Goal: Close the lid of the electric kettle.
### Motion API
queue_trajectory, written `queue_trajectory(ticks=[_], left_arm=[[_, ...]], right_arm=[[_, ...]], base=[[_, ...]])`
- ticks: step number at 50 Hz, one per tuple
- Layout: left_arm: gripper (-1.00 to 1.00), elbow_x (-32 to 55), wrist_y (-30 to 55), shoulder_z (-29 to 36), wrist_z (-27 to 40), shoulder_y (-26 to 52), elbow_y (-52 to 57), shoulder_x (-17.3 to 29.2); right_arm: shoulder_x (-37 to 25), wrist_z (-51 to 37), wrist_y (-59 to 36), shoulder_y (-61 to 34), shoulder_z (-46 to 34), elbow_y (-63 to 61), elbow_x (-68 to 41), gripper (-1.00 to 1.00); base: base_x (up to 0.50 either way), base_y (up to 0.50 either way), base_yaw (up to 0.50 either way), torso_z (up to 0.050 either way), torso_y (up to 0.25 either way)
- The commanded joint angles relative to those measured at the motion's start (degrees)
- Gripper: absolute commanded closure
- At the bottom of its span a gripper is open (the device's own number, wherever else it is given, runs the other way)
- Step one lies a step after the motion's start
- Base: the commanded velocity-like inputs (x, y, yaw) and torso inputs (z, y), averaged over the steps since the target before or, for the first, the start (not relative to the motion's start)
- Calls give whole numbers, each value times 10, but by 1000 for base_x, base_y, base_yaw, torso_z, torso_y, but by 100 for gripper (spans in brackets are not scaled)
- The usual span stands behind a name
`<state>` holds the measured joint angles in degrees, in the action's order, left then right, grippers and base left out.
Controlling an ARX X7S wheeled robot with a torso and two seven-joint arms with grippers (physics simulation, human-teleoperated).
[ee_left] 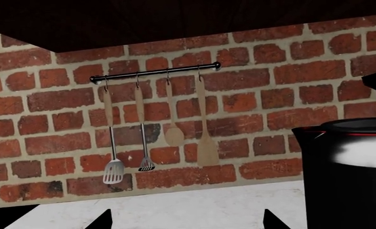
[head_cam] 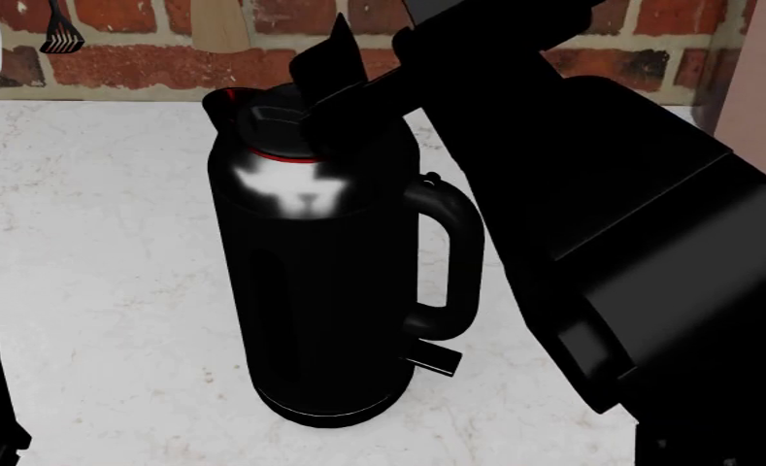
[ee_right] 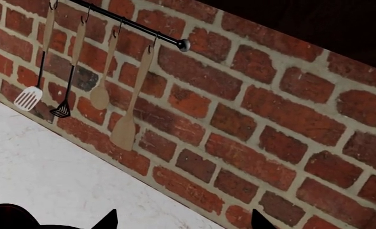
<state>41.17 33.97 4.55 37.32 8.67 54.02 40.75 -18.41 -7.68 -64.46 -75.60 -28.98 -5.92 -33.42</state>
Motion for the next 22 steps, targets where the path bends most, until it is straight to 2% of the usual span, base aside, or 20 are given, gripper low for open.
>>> queue_trajectory(ticks=[1, 12, 15, 17, 22], left_arm=[[-100, -3, -7, 2, 0, -5, -4, 1], [-100, -5, -2, 14, 3, 4, -5, -2], [-100, -6, 0, 20, 4, 8, -3, -3], [-100, -5, 3, 22, 6, 10, 0, -3], [-100, -4, 6, 26, 8, 13, 3, -2]], right_arm=[[-11, -18, -21, 5, 22, -43, -16, -100], [-30, -112, -182, 41, 175, -275, -134, -100], [-20, -152, -253, 40, 235, -336, -203, -100], [-38, -229, -254, 40, 252, -341, -306, -100], [-60, -361, -249, 43, 277, -339, -474, -100]], base=[[0, 0, 0, 0, 0], [0, 0, 0, 0, 0], [0, 0, 0, 0, 0], [0, 0, 0, 0, 0], [0, 0, 0, 0, 0]])
